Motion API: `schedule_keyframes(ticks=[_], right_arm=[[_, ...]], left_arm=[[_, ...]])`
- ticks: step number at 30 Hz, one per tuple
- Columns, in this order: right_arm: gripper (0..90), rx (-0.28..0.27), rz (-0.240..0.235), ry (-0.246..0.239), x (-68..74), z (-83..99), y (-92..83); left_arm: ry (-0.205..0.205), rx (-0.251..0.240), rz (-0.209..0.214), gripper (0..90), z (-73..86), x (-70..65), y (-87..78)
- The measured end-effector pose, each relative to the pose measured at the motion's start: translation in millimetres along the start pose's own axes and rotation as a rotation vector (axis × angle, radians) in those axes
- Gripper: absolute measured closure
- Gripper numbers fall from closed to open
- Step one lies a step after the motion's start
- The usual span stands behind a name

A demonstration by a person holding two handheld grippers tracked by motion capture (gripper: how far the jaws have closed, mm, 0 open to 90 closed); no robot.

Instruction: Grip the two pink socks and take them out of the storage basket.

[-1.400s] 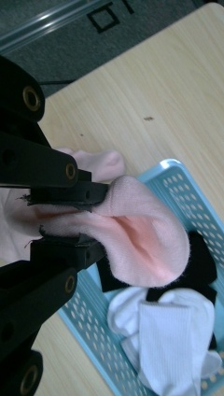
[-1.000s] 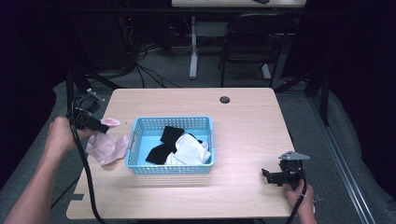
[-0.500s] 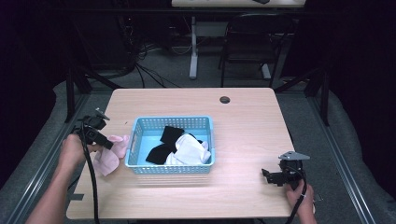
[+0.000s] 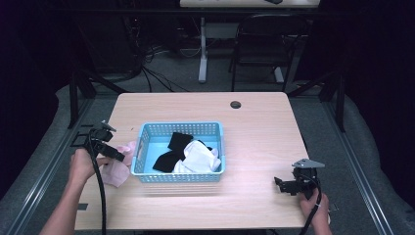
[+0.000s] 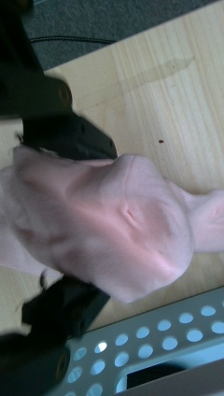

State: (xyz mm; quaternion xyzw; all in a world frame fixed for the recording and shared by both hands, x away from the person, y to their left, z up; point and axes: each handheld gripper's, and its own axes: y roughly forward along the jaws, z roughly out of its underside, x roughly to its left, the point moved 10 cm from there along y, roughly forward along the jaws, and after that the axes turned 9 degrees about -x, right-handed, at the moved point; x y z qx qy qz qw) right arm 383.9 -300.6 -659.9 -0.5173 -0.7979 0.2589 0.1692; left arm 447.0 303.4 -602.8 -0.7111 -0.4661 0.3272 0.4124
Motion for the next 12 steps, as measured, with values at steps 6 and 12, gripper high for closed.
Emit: schedule_keyframes(ticks=[6, 12], right_arm=[[0.0, 0.002, -0.001, 0.001, 0.2, 0.1, -0.2], [0.0, 0.001, 0.001, -0.001, -0.2, 0.1, -0.1]], left_arm=[[0.013, -0.034, -0.028, 6.2, 6.0, -0.8, -14.3], [0.011, -0.085, -0.045, 0.0, 9.2, -1.5, -27.0]])
